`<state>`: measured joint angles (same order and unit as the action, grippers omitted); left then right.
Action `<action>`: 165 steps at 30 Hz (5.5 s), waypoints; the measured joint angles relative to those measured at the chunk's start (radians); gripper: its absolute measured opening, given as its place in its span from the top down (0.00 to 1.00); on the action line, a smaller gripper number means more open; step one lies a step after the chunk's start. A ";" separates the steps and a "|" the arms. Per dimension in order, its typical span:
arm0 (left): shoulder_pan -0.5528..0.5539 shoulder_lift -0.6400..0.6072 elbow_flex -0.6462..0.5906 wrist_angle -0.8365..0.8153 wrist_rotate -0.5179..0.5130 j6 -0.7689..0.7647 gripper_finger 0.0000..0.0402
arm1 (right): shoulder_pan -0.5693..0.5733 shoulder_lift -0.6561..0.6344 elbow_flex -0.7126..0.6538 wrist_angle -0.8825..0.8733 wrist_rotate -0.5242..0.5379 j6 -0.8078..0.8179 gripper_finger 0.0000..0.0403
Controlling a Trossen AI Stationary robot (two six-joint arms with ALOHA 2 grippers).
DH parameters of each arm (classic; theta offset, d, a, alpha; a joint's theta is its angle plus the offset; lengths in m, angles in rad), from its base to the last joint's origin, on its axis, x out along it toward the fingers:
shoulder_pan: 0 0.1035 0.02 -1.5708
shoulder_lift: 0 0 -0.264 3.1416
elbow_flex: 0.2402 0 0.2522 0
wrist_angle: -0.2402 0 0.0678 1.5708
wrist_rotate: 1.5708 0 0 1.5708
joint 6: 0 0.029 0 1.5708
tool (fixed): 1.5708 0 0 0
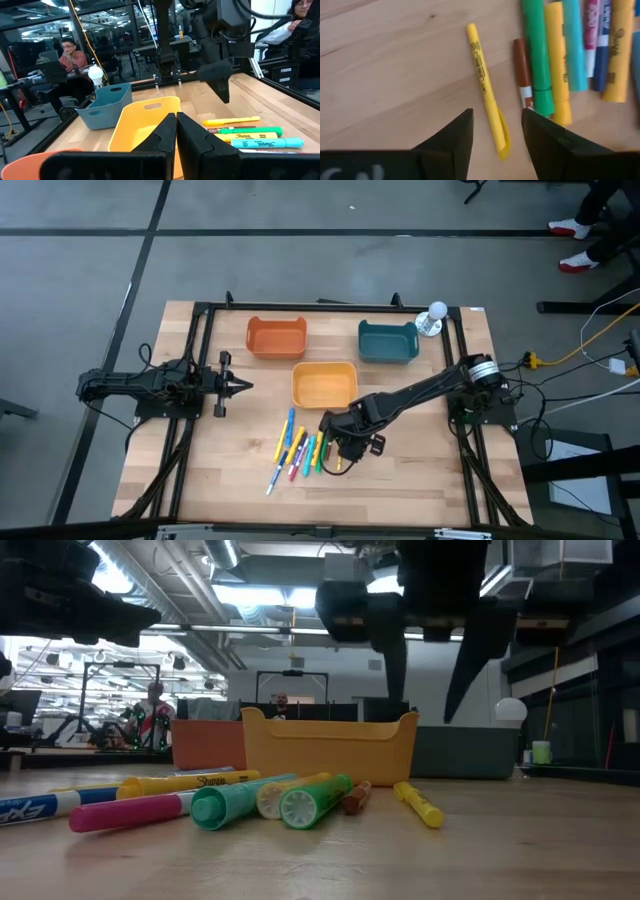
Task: Pick & Place Markers
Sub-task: Put the right yellow small highlighter pen into the yellow bin
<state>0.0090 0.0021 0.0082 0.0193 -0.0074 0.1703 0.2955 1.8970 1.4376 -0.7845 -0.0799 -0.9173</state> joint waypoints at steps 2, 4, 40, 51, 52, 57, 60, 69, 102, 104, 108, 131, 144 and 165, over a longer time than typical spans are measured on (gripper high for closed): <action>0.000 0.000 0.000 0.000 0.000 0.000 0.98 | 0.000 0.017 0.000 -0.001 0.000 0.000 0.59; 0.000 0.000 0.000 0.000 0.000 0.000 0.97 | 0.000 0.031 -0.007 0.002 0.000 0.001 0.59; 0.000 0.000 0.000 0.000 0.000 0.000 0.98 | -0.012 0.107 -0.069 0.118 0.007 0.000 0.58; 0.000 0.000 0.000 0.000 0.000 0.000 0.97 | -0.012 0.109 -0.069 0.114 0.005 0.000 0.68; 0.000 0.000 0.000 0.000 0.000 0.000 0.97 | -0.012 0.109 -0.069 0.112 0.004 0.000 0.72; 0.000 0.000 0.000 0.000 0.000 0.000 0.98 | -0.011 0.110 -0.068 0.103 0.007 0.000 0.91; 0.000 0.000 0.000 0.000 0.000 0.000 0.97 | -0.012 0.110 -0.067 0.107 0.010 0.000 0.93; 0.000 0.000 0.000 0.000 0.000 0.000 0.98 | -0.012 0.110 -0.067 0.105 0.010 -0.001 0.93; 0.000 0.000 0.000 0.005 0.000 0.000 0.97 | -0.012 0.020 0.110 -0.061 0.090 0.065 0.93; 0.000 0.003 0.000 0.011 0.000 0.000 0.97 | -0.012 0.011 0.143 -0.088 0.090 0.069 0.93; 0.000 0.006 0.000 0.007 0.000 0.000 0.98 | -0.012 0.007 0.220 -0.110 0.099 0.072 0.93; 0.000 0.009 0.000 0.007 0.000 0.000 0.97 | -0.126 0.005 0.359 -0.137 0.141 0.074 0.93; 0.000 0.009 0.000 0.007 0.000 0.000 0.97 | -0.318 0.005 0.359 -0.158 0.143 0.147 0.93; 0.000 0.009 0.000 0.006 0.000 0.000 0.98 | -0.444 0.005 0.359 -0.285 0.141 0.620 0.93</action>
<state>0.0092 0.0109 0.0086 0.0257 -0.0074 0.1703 -0.1487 1.9018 1.7969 -1.0699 0.0608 -0.2974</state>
